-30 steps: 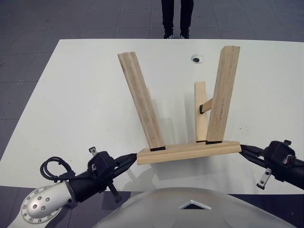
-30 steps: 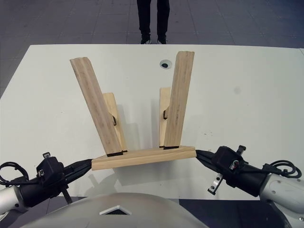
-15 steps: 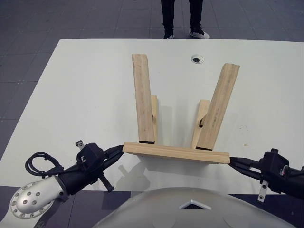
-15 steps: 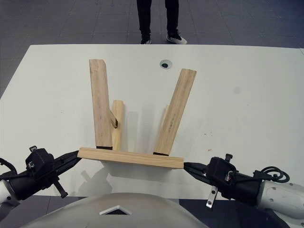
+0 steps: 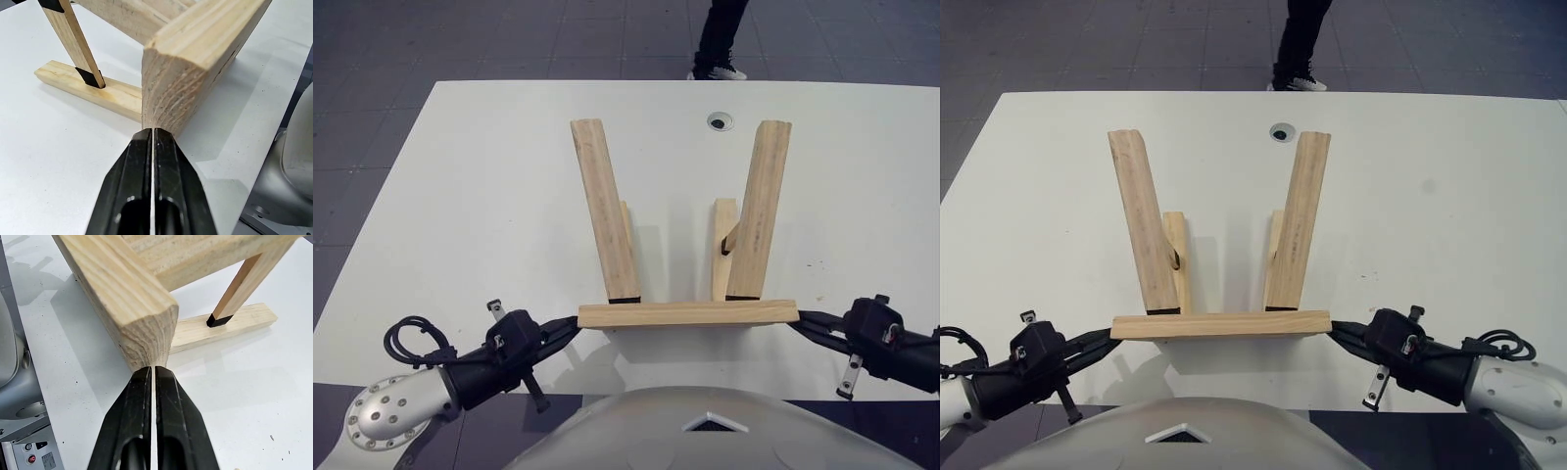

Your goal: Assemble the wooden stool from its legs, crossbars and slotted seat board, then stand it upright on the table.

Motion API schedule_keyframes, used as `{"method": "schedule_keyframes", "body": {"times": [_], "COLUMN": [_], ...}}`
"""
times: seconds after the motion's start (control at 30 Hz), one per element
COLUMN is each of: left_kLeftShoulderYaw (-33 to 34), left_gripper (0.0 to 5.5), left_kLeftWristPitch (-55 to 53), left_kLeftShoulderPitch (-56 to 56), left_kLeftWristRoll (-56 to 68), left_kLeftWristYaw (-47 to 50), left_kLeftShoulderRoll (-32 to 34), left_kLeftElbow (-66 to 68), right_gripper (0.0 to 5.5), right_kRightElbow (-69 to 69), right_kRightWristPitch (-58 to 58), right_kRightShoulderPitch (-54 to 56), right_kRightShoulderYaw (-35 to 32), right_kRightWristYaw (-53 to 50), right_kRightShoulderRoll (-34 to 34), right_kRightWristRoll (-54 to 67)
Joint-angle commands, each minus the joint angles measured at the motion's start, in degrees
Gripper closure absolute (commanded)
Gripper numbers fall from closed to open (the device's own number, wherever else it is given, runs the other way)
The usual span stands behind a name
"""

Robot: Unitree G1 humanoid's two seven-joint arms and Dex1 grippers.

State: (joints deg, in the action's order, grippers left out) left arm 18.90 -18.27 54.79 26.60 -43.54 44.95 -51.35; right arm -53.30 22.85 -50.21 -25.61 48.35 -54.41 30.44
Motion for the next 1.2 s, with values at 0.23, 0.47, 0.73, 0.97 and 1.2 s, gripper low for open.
{"method": "schedule_keyframes", "body": {"times": [0.23, 0.47, 0.73, 0.97, 1.2], "left_kLeftShoulderYaw": [0.05, -6.97, -14.28, -14.85, -16.31], "left_gripper": [5.4, 5.4, 5.4, 5.4, 5.4], "left_kLeftWristPitch": [5.72, 5.69, 1.37, -1.93, -2.26], "left_kLeftShoulderPitch": [-1.82, -1.91, -7.07, -8.3, -8.61], "left_kLeftWristRoll": [-11.64, -16.02, -14.66, -15.22, -14.3], "left_kLeftWristYaw": [-0.91, -1.08, 1.37, 2.55, 0.78], "left_kLeftShoulderRoll": [-1.13, -2.5, -6.44, -6.25, -5.57], "left_kLeftElbow": [7.14, 8.44, 10.69, 13.32, 14.16], "right_gripper": [5.37, 5.37, 5.37, 5.37, 5.37], "right_kRightElbow": [4.87, 11.13, 13.16, 13.64, 14.52], "right_kRightWristPitch": [0.27, -1.38, -2.92, -1.89, -1.89], "right_kRightShoulderPitch": [3.26, 6.0, 7.75, 11.81, 12.92], "right_kRightShoulderYaw": [2.03, 4.41, 11.51, 17.04, 18.68], "right_kRightWristYaw": [3.08, 4.05, 4.25, 2.41, 1.68], "right_kRightShoulderRoll": [1.03, 1.14, 1.97, 3.34, 4.01], "right_kRightWristRoll": [-4.75, -10.07, -15.27, -17.48, -18.07]}}
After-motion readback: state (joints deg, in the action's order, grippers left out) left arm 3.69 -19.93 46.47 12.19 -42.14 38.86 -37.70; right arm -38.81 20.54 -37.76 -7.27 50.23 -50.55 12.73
